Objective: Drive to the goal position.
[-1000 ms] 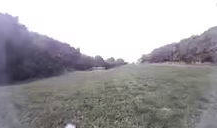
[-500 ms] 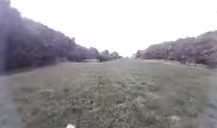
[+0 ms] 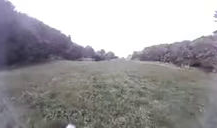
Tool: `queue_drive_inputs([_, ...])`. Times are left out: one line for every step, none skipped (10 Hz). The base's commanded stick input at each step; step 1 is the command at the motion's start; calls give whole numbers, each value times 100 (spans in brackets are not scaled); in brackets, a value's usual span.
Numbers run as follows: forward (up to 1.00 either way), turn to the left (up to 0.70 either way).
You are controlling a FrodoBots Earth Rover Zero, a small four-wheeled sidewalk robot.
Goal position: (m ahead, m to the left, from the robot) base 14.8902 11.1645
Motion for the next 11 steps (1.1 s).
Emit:
queue_drive_inputs([70, 0])
queue_drive_inputs([70, 0])
queue_drive_inputs([70, 0])
queue_drive_inputs([70, 0])
queue_drive_inputs([70, 0])
queue_drive_inputs([70, 0])
queue_drive_inputs([70, -2])
queue_drive_inputs([70, -8])
queue_drive_inputs([70, -23])
queue_drive_inputs([70, -9])
queue_drive_inputs([70, 0])
